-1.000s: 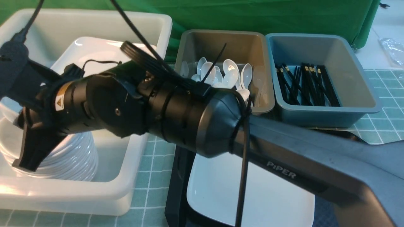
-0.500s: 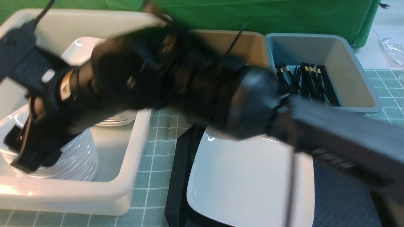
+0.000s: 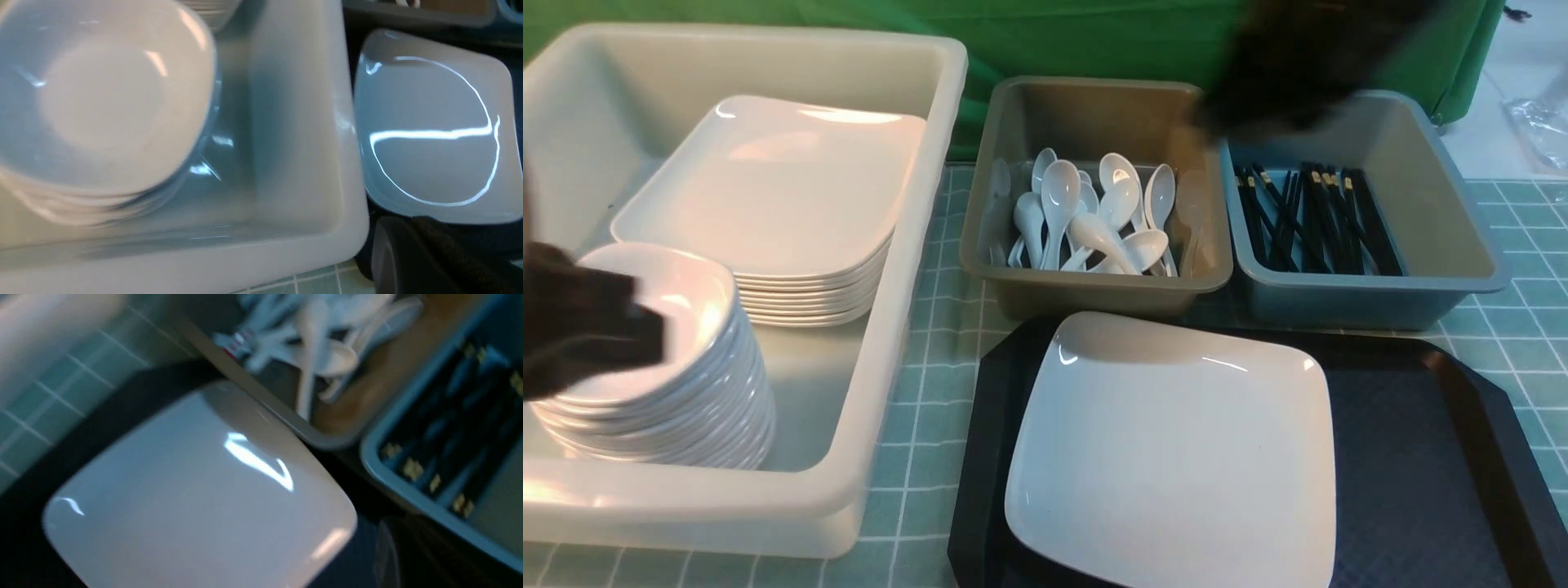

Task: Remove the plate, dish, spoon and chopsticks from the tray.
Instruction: Use the left arm to grab a plate from the dinner plate

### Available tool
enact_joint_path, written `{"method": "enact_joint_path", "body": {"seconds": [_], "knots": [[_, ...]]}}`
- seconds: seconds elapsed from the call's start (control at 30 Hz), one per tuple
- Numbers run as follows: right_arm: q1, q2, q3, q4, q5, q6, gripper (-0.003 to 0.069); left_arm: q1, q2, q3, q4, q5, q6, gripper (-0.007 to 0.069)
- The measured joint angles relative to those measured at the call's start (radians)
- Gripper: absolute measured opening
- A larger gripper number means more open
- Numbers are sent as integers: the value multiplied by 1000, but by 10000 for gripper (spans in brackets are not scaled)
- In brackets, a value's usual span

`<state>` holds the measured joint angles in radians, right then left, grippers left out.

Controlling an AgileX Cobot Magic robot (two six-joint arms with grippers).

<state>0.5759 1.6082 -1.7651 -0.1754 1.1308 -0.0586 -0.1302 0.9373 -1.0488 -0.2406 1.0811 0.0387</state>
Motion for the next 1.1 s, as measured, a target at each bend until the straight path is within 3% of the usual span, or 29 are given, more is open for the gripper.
{"method": "enact_joint_path", "body": {"seconds": [0.17,0.27,0.43,0.57,0.77,0.8,0.9,0.97,1.1], "knots": [[-211,-140,394,37,-66,59,90,-35,122,0,-54,-4,85,11],[-348,-180,710,250,-309,8,290,-179,207,0,-60,-32,89,10],[-387,-100,828,387,-483,-41,489,-308,270,0,-58,-90,31,10],[-378,-6,835,449,-567,-70,534,-350,309,0,-52,-112,10,10],[-326,122,833,477,-670,-87,484,-358,338,0,-41,-118,6,10],[-318,140,833,479,-678,-91,441,-358,338,0,-40,-120,6,10],[-304,152,822,502,-698,-120,181,-358,338,0,-38,-128,5,10],[-304,148,821,508,-694,-121,130,-358,338,0,-38,-125,5,10],[-321,115,822,412,-572,-135,120,-358,338,0,-24,-92,5,10]]}}
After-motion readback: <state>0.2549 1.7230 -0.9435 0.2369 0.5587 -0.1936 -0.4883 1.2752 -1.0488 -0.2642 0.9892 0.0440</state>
